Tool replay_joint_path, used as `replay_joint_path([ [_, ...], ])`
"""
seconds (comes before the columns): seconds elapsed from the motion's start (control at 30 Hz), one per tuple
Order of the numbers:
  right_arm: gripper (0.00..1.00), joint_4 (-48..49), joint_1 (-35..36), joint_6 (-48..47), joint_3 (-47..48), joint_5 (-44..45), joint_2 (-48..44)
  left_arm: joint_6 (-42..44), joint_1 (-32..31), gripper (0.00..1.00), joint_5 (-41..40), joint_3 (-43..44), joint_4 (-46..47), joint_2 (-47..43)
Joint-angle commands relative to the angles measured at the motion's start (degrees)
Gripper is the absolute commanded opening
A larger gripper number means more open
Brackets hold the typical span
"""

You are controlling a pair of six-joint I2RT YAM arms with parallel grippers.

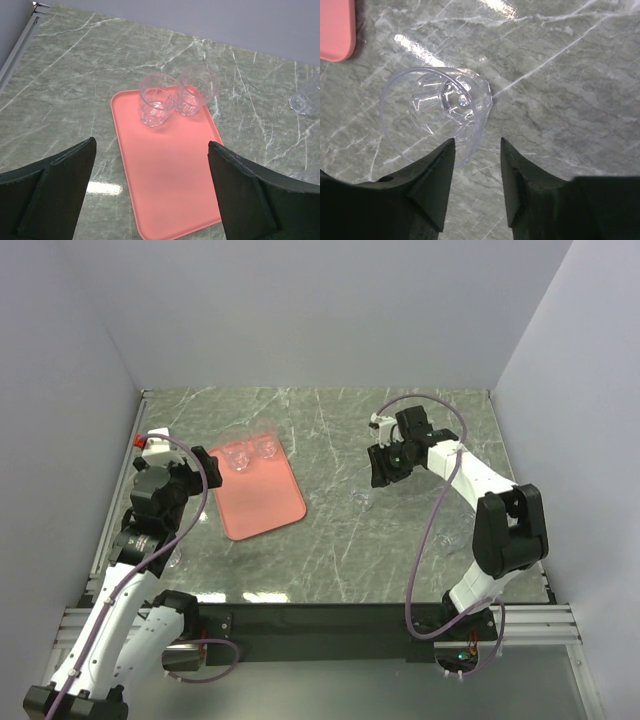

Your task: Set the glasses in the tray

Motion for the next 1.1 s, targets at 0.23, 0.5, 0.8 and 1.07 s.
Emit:
replay_joint_path([
  [0.23, 0.36, -0.33, 1.79, -0.24, 2.73, 2.33, 1.98, 0.20, 0.17, 0.99, 0.20, 0.11, 2.30, -0.86],
  [0.5, 0.14, -0.59, 2.49, -1.82, 3.17, 3.57, 1.90, 0.29, 0.25, 0.99, 0.03, 0.03, 2.38, -1.47],
  [0.8, 0.01, -10.25, 2.67, -12.53, 12.82, -5.12, 2.42, 0.29, 0.17, 0.99, -0.24, -0.06, 2.38, -1.48],
  [1.07, 0.00, -15.00, 3.89, -16.32, 29.26, -10.84, 7.95, 0.55, 0.25, 0.99, -1.64, -0.06, 2.30, -1.91],
])
